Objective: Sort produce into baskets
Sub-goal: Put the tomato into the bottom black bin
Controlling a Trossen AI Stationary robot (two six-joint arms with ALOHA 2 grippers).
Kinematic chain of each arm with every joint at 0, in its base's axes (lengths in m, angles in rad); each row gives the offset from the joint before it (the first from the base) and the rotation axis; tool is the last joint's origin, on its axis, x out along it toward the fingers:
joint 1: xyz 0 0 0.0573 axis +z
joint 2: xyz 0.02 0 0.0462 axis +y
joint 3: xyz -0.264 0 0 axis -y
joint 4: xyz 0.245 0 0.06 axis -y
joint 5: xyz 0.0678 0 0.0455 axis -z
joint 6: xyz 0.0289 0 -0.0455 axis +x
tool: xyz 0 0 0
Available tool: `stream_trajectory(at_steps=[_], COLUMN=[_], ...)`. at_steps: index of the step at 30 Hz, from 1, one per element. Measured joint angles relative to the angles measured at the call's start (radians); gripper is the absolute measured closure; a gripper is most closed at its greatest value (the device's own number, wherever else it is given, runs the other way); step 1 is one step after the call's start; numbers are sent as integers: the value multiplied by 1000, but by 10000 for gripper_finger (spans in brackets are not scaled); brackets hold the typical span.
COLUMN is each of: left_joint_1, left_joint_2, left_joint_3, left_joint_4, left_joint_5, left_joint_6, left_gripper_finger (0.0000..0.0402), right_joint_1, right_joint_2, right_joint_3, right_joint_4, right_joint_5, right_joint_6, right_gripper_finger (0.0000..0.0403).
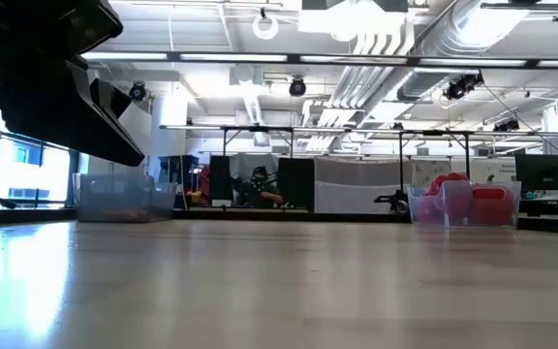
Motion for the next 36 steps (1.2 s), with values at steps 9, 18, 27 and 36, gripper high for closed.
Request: stream_trajectory(at_steps=[9,18,27,36], left_joint_1=[0,0,0,-1], left_joint_2=[0,0,0,0], left_joint_3=[0,0,0,0], left_joint_4=[0,0,-3,-8], left_joint_5=[0,0,0,0], left_joint_6=[0,-9,-10,-10], left_gripper_finger=[401,402,402,401], right_joint_1=[202,228,226,225], right_joint_2=[-3,-3,-3,-3], right_joint_3=[0,50,163,45], right_joint_4=[-202,-224,-491,-344], right_joint_5=[-95,-74,-206,-325], right_joint_6=[447,463,516,544], right_gripper_finger=[155,155,157,157])
